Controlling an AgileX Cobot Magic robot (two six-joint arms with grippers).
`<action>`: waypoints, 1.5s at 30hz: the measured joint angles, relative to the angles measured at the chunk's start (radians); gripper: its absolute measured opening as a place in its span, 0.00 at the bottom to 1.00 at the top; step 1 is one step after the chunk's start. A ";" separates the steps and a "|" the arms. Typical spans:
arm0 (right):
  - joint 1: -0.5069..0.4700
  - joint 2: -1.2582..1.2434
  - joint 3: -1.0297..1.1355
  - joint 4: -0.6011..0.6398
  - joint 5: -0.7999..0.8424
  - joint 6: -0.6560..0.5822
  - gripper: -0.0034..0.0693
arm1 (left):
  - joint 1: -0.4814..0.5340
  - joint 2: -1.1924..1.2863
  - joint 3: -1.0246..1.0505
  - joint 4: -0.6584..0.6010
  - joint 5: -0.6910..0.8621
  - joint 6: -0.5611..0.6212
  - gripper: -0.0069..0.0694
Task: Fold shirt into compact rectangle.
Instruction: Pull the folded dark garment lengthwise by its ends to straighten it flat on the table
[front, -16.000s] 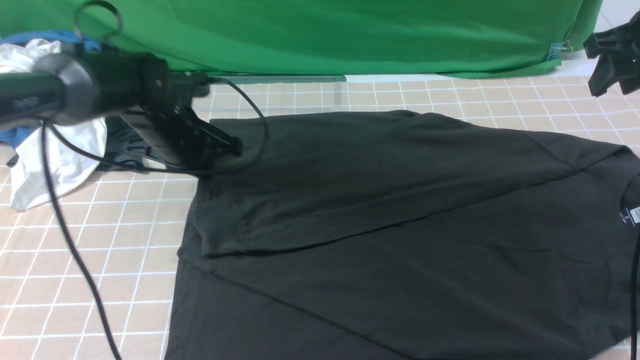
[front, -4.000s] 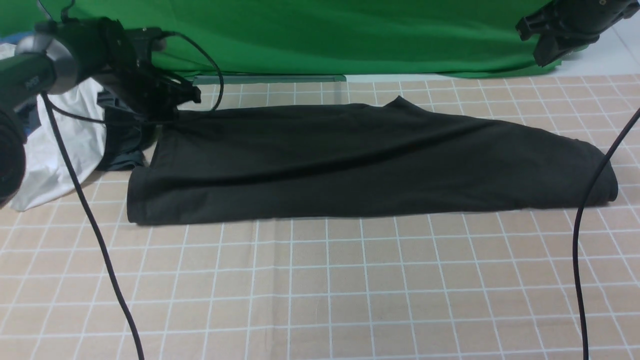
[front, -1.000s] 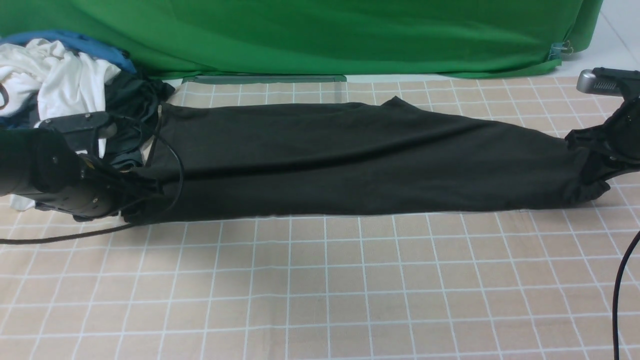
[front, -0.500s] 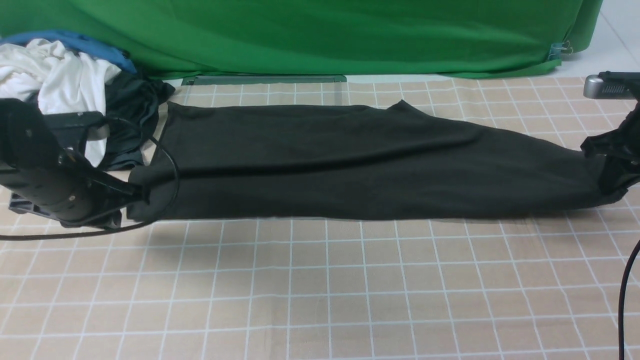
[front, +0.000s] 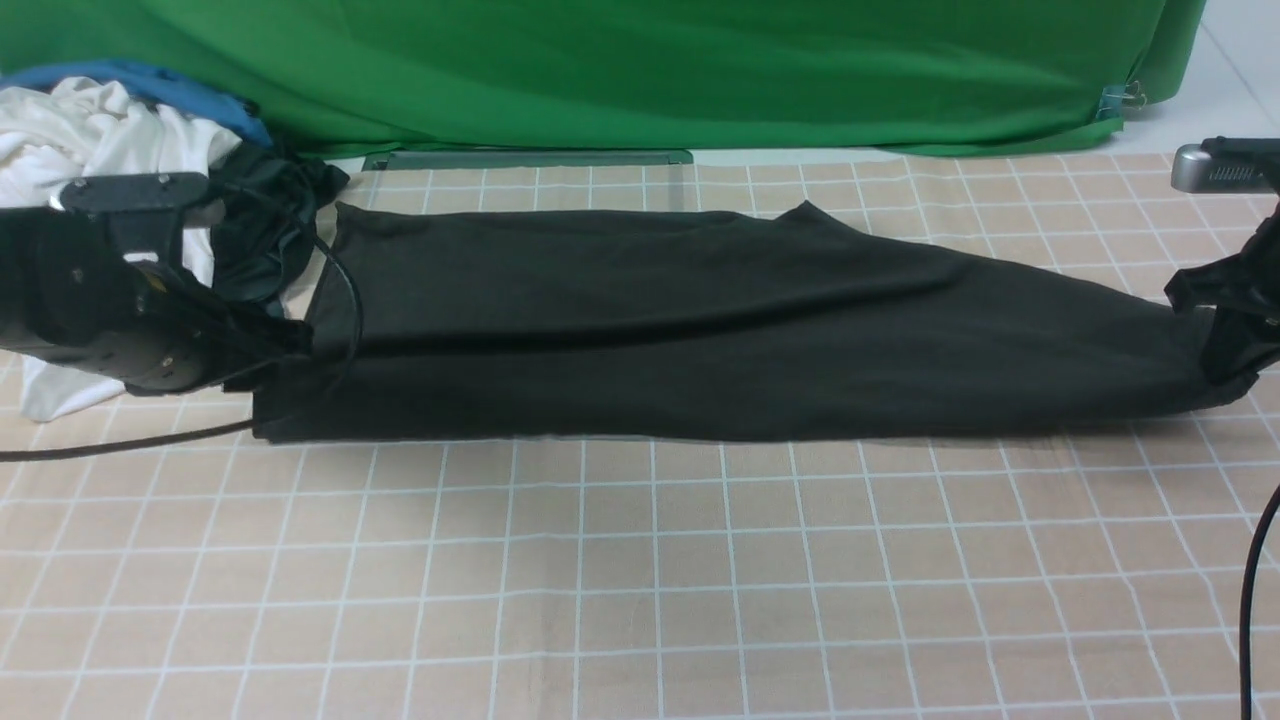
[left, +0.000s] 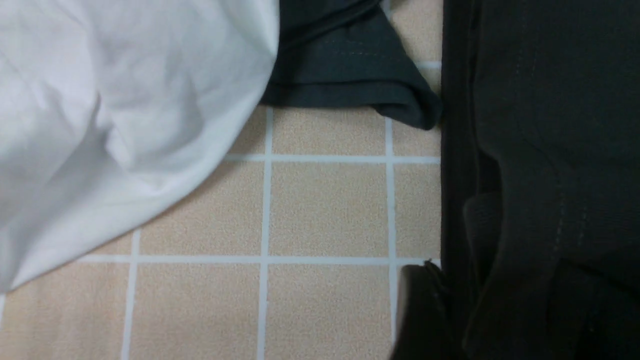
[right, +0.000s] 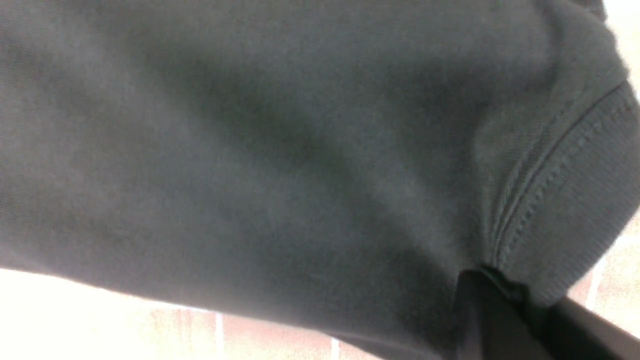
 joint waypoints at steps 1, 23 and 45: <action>0.000 0.000 0.000 0.000 0.000 0.000 0.14 | 0.000 0.018 0.000 -0.001 -0.013 0.002 0.65; 0.001 0.000 0.000 0.000 -0.023 0.023 0.14 | -0.048 0.098 -0.008 -0.066 -0.076 0.048 0.31; 0.001 -0.023 0.000 -0.062 0.124 -0.002 0.14 | -0.050 -0.065 -0.009 -0.044 0.424 0.043 0.14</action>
